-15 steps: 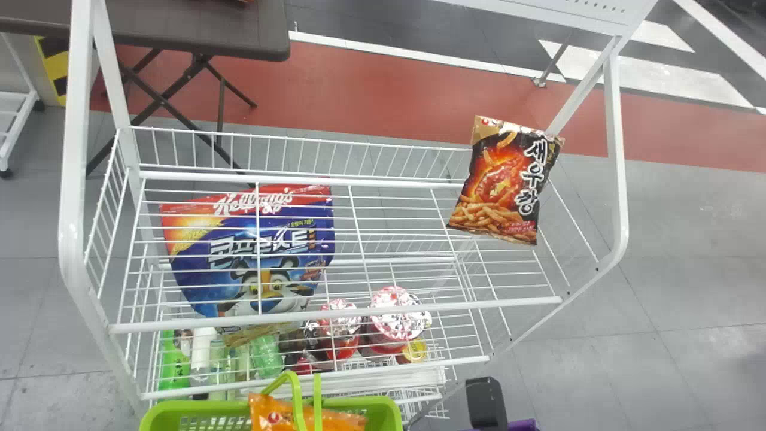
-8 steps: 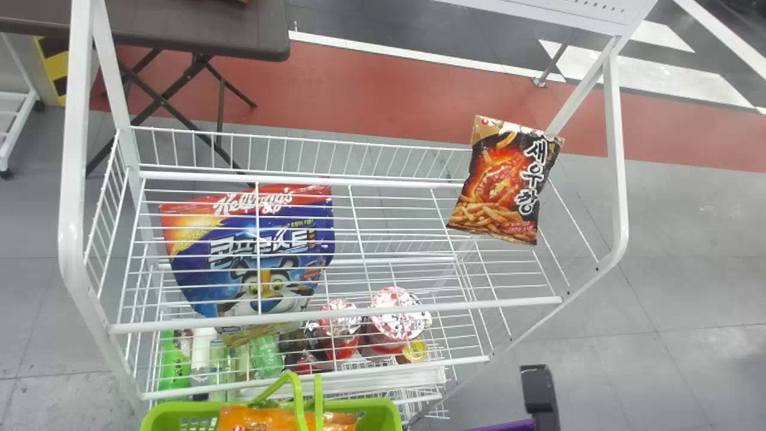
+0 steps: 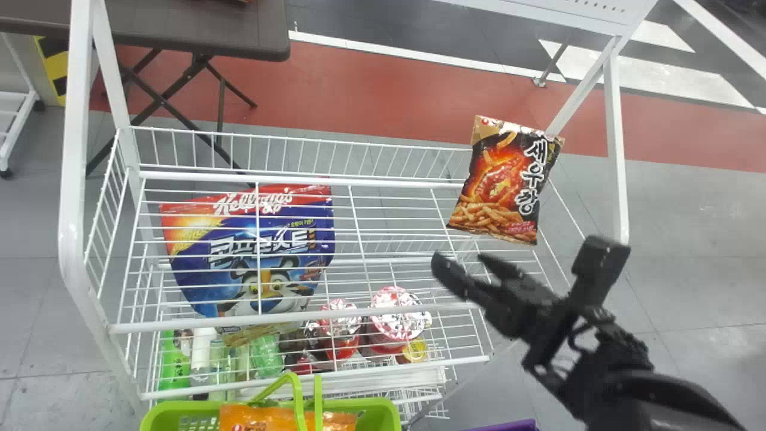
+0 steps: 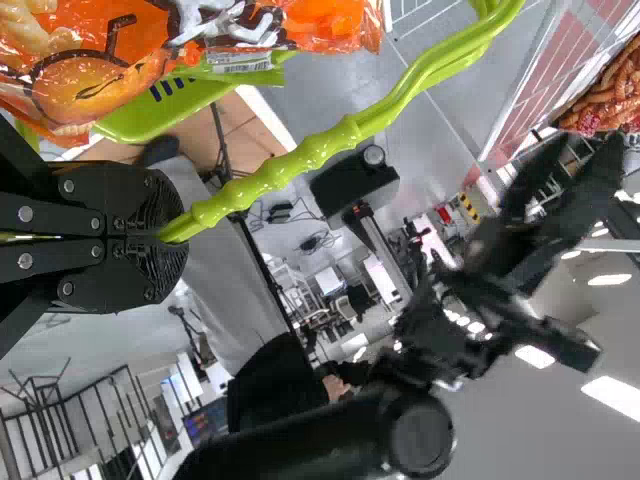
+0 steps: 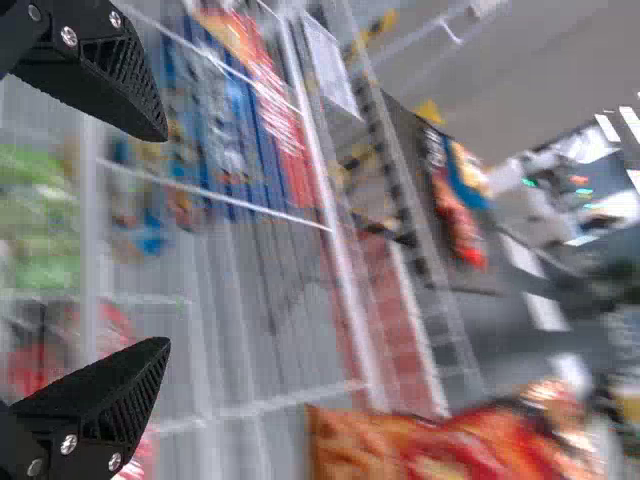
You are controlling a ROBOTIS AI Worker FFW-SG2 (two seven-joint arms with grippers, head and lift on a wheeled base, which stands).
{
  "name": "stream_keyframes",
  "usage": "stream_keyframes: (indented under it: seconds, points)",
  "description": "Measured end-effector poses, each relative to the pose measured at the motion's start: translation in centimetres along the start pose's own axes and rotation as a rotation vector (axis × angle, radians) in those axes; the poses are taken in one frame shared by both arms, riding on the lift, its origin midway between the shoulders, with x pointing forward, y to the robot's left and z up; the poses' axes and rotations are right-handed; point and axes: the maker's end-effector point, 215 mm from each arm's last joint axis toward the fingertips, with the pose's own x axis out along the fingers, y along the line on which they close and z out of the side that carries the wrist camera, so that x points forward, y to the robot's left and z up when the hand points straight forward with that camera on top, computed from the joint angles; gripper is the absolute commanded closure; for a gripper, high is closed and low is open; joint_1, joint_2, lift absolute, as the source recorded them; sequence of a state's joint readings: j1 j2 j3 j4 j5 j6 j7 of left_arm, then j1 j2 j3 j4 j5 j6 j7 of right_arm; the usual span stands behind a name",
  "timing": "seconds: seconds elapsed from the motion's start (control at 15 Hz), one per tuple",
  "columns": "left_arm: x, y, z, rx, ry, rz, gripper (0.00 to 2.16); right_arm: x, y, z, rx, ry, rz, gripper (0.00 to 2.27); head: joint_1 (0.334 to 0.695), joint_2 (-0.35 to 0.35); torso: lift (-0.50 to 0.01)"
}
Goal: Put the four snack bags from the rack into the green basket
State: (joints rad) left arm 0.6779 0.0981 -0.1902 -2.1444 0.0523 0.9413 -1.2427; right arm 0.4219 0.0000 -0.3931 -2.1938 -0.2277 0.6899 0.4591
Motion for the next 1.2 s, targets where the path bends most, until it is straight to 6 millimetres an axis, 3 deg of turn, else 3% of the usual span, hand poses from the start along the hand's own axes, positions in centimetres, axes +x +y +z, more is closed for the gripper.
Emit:
stream_keyframes:
  seconds: [0.2,0.47,0.73,0.8,0.87,0.93,1.2]
  points:
    - [-0.3,0.3,0.2,-0.001,0.001,0.003,1.88,3.6,-3.5,3.7,-0.1,-0.094,-0.149,0.1,0.695,-0.35,-0.007]
    - [-0.5,0.8,0.3,-0.011,0.005,0.007,1.88,6.3,-8.4,5.5,-0.141,-0.111,-0.318,0.1,0.695,-0.35,-0.007]
    - [-0.7,1.2,0.6,-0.023,0.009,0.011,1.88,8.6,-12.6,6.4,-0.09,-0.104,-0.371,0.17,0.695,-0.35,-0.007]
    - [-0.7,1.3,0.6,-0.025,0.01,0.013,1.88,9.1,-13.5,6.6,-0.087,-0.093,-0.378,0.57,0.695,-0.35,-0.007]
    - [-0.8,1.3,0.6,-0.027,0.01,0.015,1.88,9.6,-14.2,6.5,-0.085,-0.071,-0.374,1.67,0.695,-0.35,-0.007]
    - [-0.8,1.4,0.6,-0.029,0.011,0.018,1.88,9.9,-14.5,6.1,-0.081,-0.042,-0.362,2.16,0.695,-0.35,-0.007]
    - [-0.7,1.7,0.6,-0.039,0.014,0.025,1.88,9.5,-13.6,3.9,-0.057,0.007,-0.31,2.22,0.695,-0.35,-0.007]
